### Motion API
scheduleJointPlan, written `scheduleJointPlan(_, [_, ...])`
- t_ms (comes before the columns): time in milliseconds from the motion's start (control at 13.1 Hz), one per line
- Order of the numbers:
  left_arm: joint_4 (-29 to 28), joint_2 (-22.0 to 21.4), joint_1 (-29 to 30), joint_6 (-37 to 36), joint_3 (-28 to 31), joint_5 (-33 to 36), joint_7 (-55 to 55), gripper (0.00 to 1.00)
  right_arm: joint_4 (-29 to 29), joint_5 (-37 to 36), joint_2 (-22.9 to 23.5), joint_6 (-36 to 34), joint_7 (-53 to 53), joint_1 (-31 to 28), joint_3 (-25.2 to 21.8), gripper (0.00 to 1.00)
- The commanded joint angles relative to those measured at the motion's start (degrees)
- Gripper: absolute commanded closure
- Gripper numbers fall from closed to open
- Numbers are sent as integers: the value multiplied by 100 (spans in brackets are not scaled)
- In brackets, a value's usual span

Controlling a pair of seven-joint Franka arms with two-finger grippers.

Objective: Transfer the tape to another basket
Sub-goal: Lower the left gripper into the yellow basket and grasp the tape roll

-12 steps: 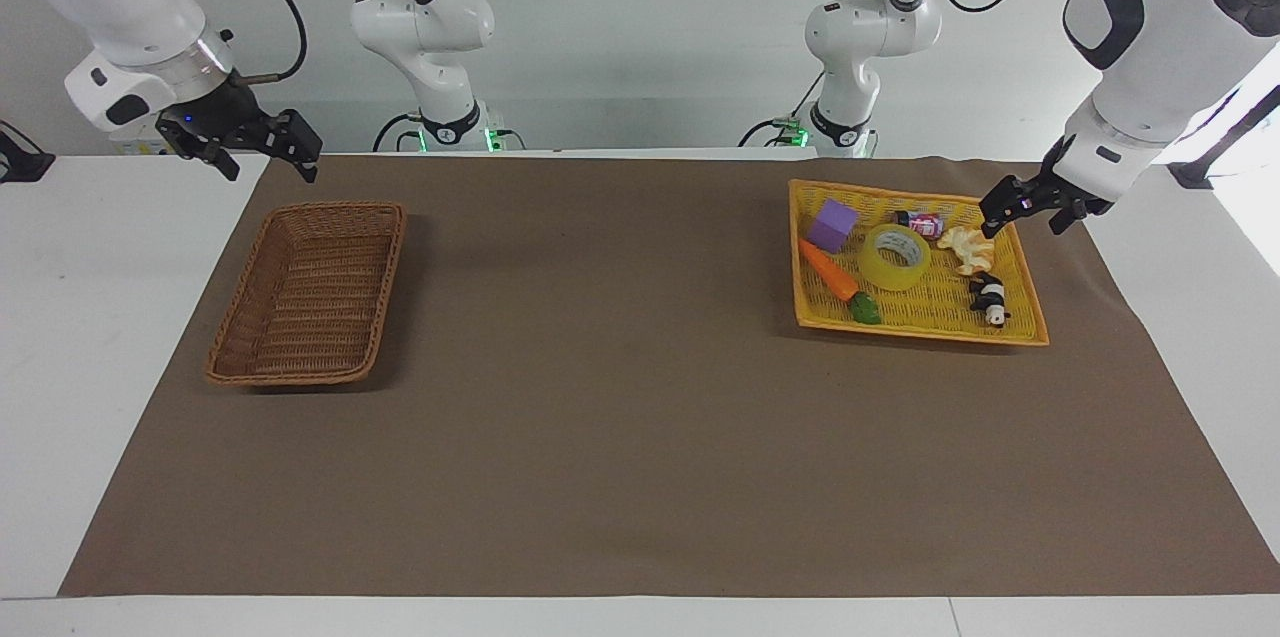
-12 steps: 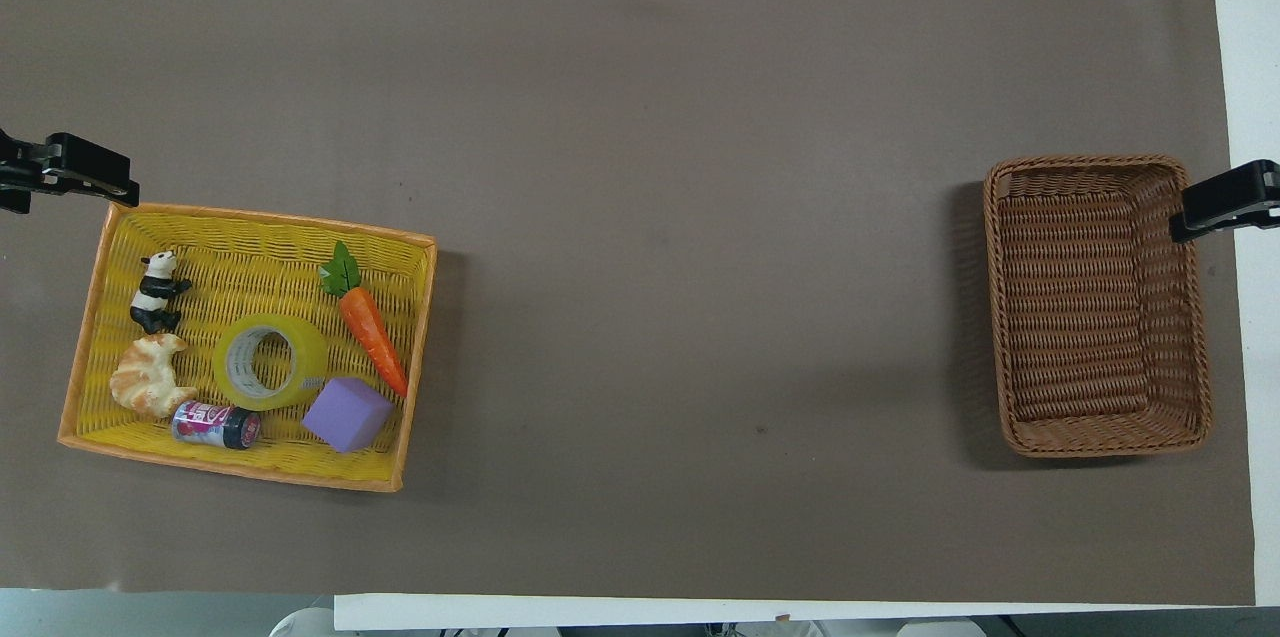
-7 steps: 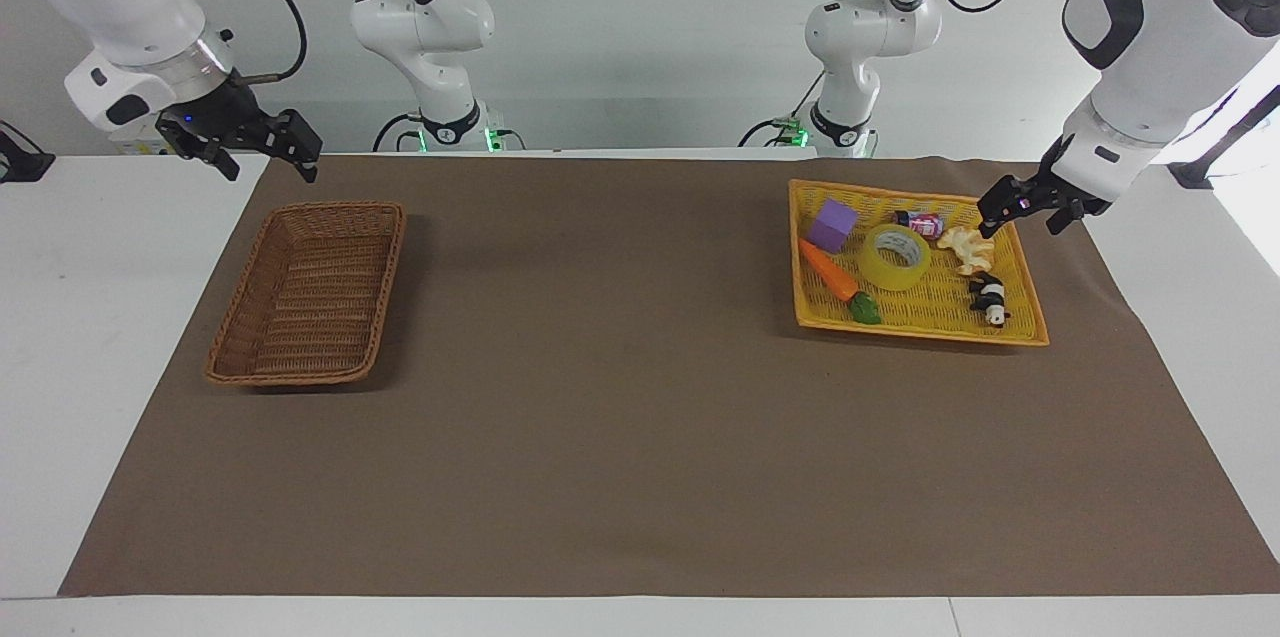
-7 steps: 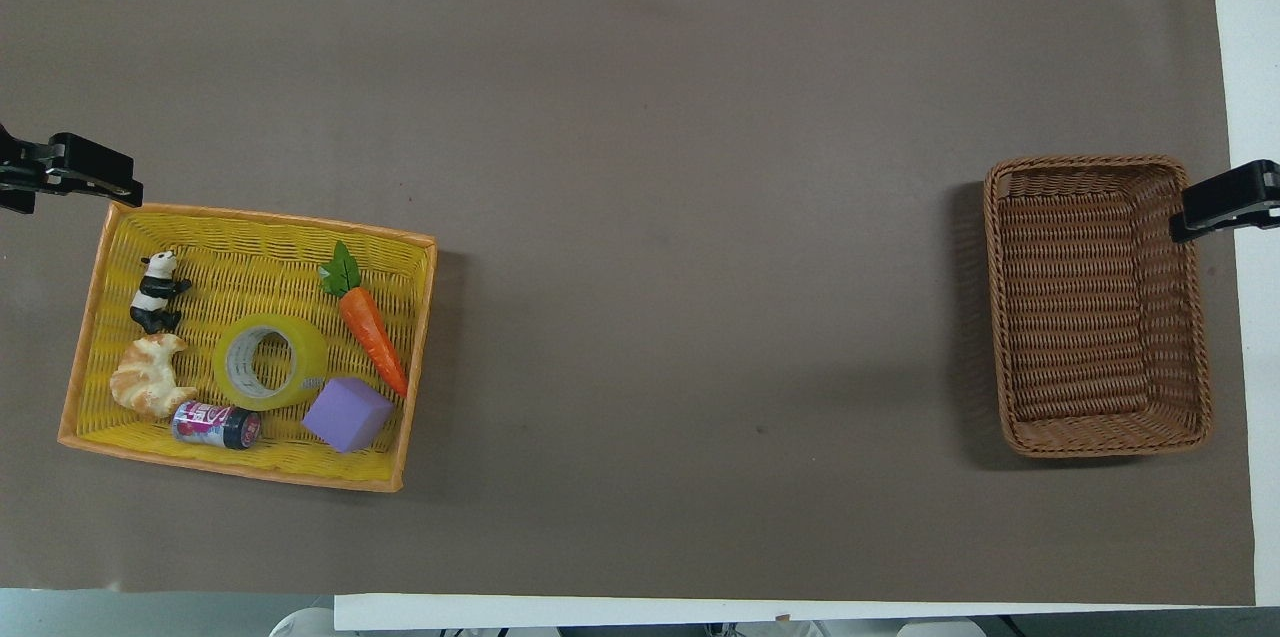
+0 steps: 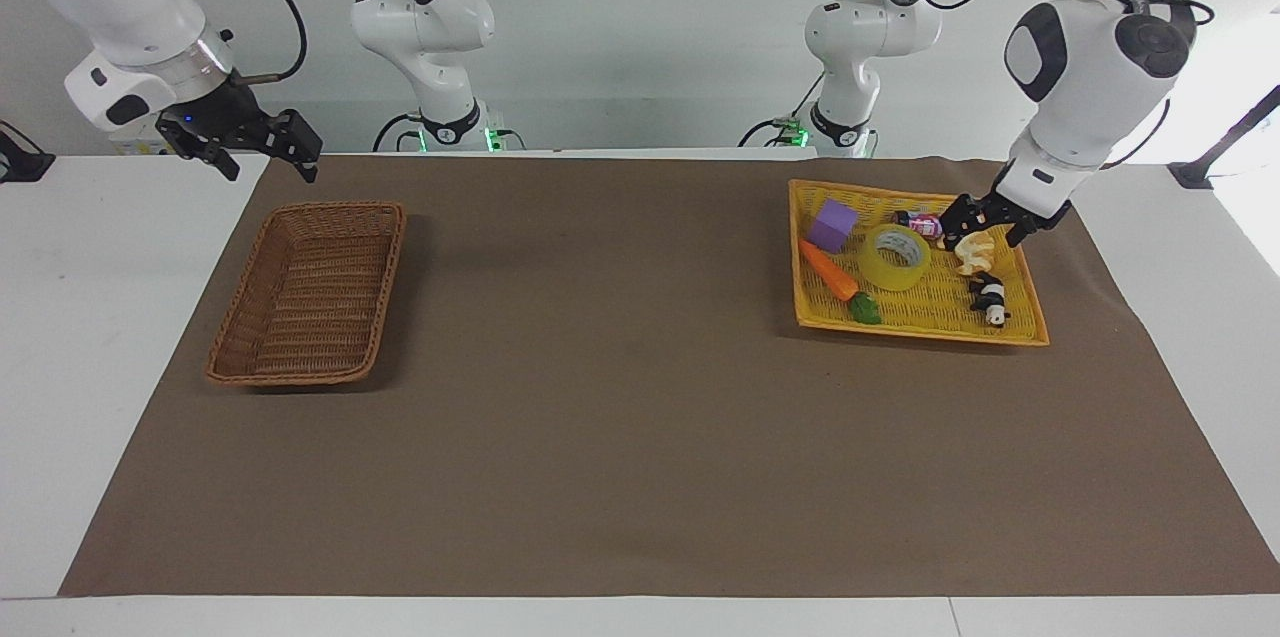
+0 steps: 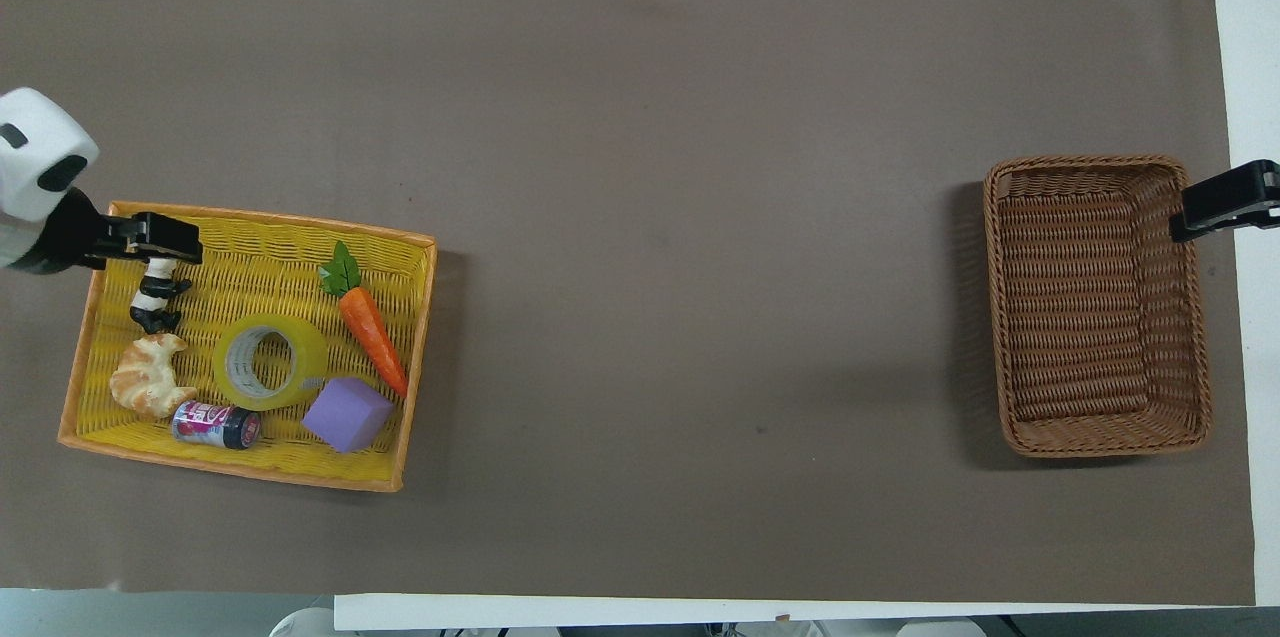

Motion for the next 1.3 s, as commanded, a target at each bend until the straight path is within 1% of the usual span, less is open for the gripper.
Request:
scheduleJointPlan(0, [-756,-502,195,306,6,-72,31,0,-115,13,-110,-17,65,3,4,1])
scheduleJointPlan(77, [-941,-467,205,377,6,-72,40,0,-115,4,-110,-17,65,3,4,1])
scheduleJointPlan(230, [-1528,-476,205,858,6,-72,49,0,-115,4,-110,-17,65,3,4,1])
scheduleJointPlan(306, [-1653,-458,205,1035,6,-72,49,0,-115,4,-110,-17,65,3,4,1])
scheduleJointPlan(459, [-1864,-414,205,1141,6,-72,49,1,-115,13,-110,-17,56,3,4,1])
scheduleJointPlan(612, [-2276,-414,205,1588,6,-72,57,2,-115,4,-110,-17,56,3,4,1])
scheduleJointPlan(689, [-2322,-388,205,1738,6,-72,49,2,-115,13,-110,-17,65,3,4,1])
scheduleJointPlan(842, [-2340,-283,162,1748,6,-72,49,5,-115,4,-110,-17,65,3,4,1])
scheduleJointPlan(995, [-2497,-291,126,1748,6,-63,57,9,-115,4,-110,-17,65,3,4,1])
scheduleJointPlan(1224, [-2524,-300,117,1748,-3,-63,58,14,-115,4,-110,-17,65,3,4,1])
